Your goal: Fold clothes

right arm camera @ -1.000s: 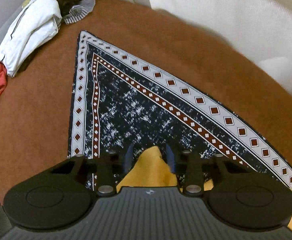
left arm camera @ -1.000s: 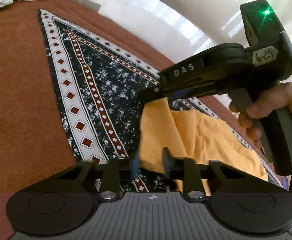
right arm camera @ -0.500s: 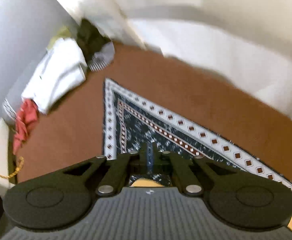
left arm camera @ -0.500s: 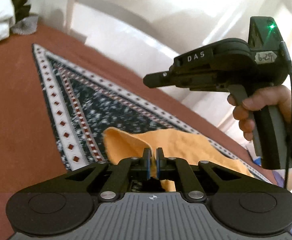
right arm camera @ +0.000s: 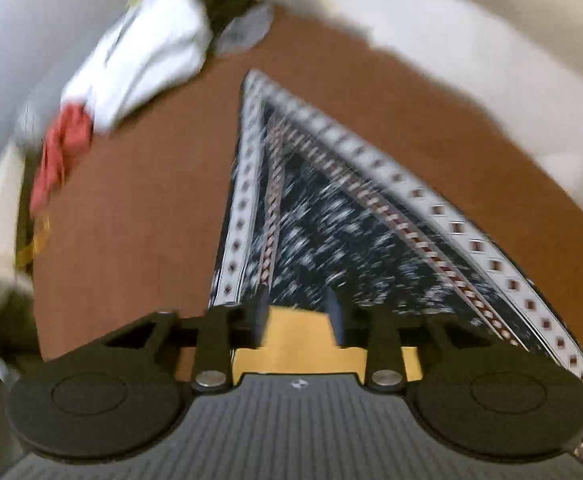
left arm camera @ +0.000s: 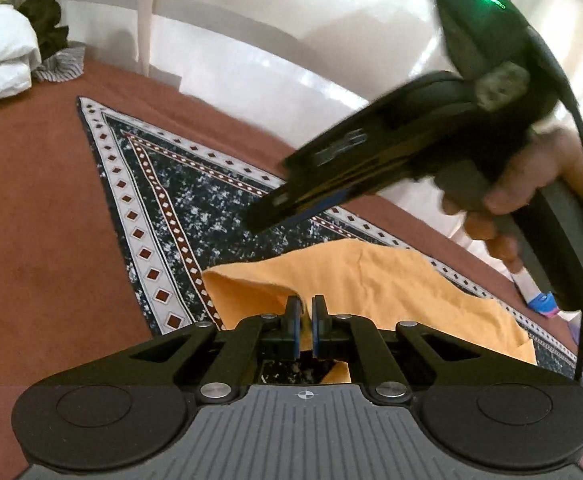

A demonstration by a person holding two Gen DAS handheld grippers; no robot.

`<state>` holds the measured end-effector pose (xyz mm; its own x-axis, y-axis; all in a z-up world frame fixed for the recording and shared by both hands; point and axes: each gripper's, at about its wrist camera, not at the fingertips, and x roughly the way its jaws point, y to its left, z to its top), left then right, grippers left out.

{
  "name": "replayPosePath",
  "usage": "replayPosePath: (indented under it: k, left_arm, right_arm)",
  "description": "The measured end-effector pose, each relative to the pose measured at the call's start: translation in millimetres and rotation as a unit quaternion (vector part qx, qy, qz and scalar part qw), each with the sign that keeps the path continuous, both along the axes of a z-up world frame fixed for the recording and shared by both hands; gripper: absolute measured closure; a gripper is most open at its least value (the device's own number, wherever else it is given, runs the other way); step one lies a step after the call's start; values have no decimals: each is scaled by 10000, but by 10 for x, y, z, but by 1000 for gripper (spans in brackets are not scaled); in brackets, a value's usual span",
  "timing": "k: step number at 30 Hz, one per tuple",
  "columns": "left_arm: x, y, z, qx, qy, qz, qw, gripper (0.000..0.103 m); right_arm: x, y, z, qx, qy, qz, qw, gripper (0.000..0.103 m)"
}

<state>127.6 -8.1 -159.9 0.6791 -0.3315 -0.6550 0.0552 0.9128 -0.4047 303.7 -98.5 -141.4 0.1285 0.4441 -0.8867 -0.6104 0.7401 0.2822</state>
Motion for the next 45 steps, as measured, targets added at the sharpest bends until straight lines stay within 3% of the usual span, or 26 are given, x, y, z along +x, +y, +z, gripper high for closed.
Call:
replayPosePath:
  k: [5,9,12,14,15,16,17,25,30,35,40,45]
  left_arm:
    - [19,-33,-30,-53,8,-63,10000,102]
    - [10,-36,-55,-117,34,-94,9999,102]
    - [-1,-32,-65,-138,49,-102,9998,102]
    - [-8,-32,-60,-148,47,-109,9998,102]
    - [-13,-34,-54,-142,42,-110,9998,102]
    - [-17,-32,-47,-132,40,-105,9999,102]
    - [-21,-26,-41,-127,36,-91,9999,102]
    - [-64,-56,134,-200,-142,-199,9995,102]
    - [-90,-265,251,-208,-272,-540,9980,102]
    - [-85,-551,252,-115,-249,-1028,9943,101]
    - [-40,-831,84,68,32,-1421,9898,101]
    - [-1,-1013,-137,341,368,-1598,9859,96]
  right_arm:
    - [-85,528,-147,-923,40,1116,9895,63]
    - [-238,804,-283,-1786,-75,1916,9650,60]
    - [-338,909,-373,-2267,-403,2207,9478,61]
    - [-351,929,-408,-2363,-448,2200,9454,63]
    - [-353,926,-409,-2313,-437,2177,9472,72]
    - [-354,918,-401,-2248,-431,2144,9495,88]
    - [-354,902,-379,-2171,-453,2073,9528,102]
    - [-273,373,113,-1081,-574,841,9889,101]
    - [-281,-203,407,-126,-571,-266,9979,101]
    - [-539,-923,465,560,-725,-1309,9872,101]
    - [-794,-1514,91,839,-633,-2397,9651,101]
    - [-1003,-1860,-387,875,-215,-3139,9452,101]
